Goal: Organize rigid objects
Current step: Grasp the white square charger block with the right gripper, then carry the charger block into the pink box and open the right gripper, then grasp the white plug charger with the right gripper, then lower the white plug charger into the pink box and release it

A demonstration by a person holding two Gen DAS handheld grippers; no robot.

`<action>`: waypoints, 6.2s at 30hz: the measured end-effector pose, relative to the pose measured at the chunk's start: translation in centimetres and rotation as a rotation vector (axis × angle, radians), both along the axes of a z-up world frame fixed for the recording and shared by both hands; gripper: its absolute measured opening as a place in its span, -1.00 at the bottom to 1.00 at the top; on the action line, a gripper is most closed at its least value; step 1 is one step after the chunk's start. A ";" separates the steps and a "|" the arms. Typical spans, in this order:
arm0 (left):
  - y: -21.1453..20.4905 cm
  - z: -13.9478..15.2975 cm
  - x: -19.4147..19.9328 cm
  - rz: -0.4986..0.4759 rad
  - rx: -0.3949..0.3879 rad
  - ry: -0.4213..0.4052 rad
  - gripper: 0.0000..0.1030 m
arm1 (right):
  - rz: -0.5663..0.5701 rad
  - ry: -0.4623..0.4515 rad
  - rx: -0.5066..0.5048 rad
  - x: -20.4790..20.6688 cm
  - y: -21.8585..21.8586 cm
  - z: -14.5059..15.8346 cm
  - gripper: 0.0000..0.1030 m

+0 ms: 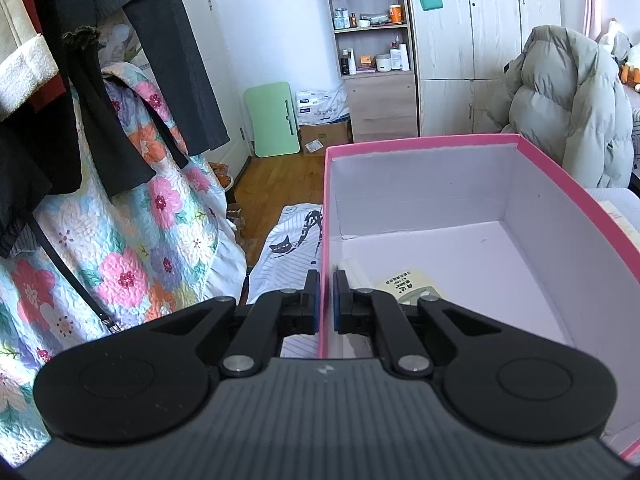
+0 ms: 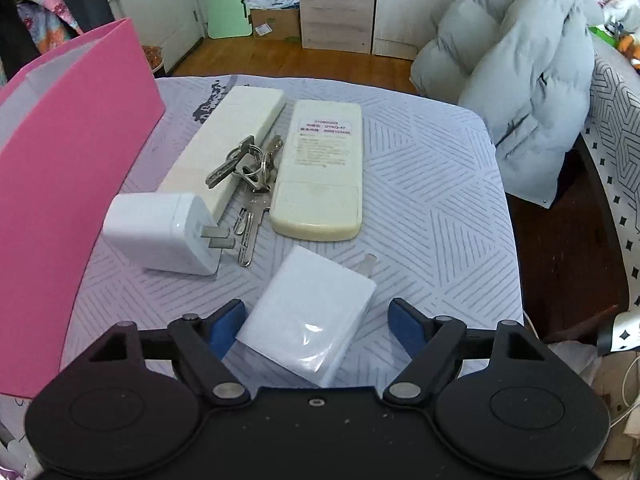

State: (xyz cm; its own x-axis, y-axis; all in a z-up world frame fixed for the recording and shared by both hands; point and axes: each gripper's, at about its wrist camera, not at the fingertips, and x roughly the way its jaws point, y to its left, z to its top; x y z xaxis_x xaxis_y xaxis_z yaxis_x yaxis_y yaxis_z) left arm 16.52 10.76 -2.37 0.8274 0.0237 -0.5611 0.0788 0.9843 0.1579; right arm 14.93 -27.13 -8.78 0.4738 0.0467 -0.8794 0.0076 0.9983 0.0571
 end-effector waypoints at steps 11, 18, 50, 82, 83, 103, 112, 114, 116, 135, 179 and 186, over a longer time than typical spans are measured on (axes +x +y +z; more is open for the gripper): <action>-0.8 0.0 -0.1 0.009 0.053 0.003 -0.90 | 0.003 -0.049 -0.011 0.2 -0.2 0.1 0.17; -0.8 0.1 -0.2 0.003 0.065 0.003 -0.90 | 0.007 -0.105 0.005 -1.6 -0.1 2.5 0.07; -1.1 0.5 0.7 0.005 0.107 0.040 -0.88 | 0.731 -0.221 -0.068 -3.4 17.5 14.9 0.05; 0.6 0.3 0.9 -0.011 -0.032 0.068 -0.88 | 0.763 -0.109 0.144 4.8 17.7 13.6 0.38; 0.6 0.3 1.0 -0.011 -0.036 0.068 -0.88 | 0.733 -0.164 0.187 4.4 16.4 14.4 0.50; 0.7 0.1 1.1 -0.016 -0.031 0.065 -0.88 | 0.675 -0.123 -0.094 0.6 6.5 7.4 0.52; 0.6 0.1 1.1 -0.015 -0.030 0.065 -0.88 | 0.949 -0.113 -0.343 1.3 9.0 4.5 0.21; 0.6 0.1 1.1 -0.016 -0.028 0.065 -0.88 | 0.948 -0.090 -0.333 1.3 9.5 4.2 -0.03; 0.6 0.1 1.1 -0.016 -0.028 0.065 -0.88 | 0.930 -0.084 -0.317 1.2 9.9 4.3 -0.29; 0.3 0.2 1.1 -0.018 -0.019 0.065 -0.88 | 0.634 -0.408 -0.129 -1.2 11.8 17.5 -0.34; -0.1 0.2 1.1 -0.024 0.020 0.063 -0.88 | 0.455 -0.307 0.232 6.0 10.1 14.4 -0.17; -0.4 0.1 1.0 -0.021 0.029 0.063 -0.88 | 0.232 -0.259 0.117 6.7 2.5 12.4 0.03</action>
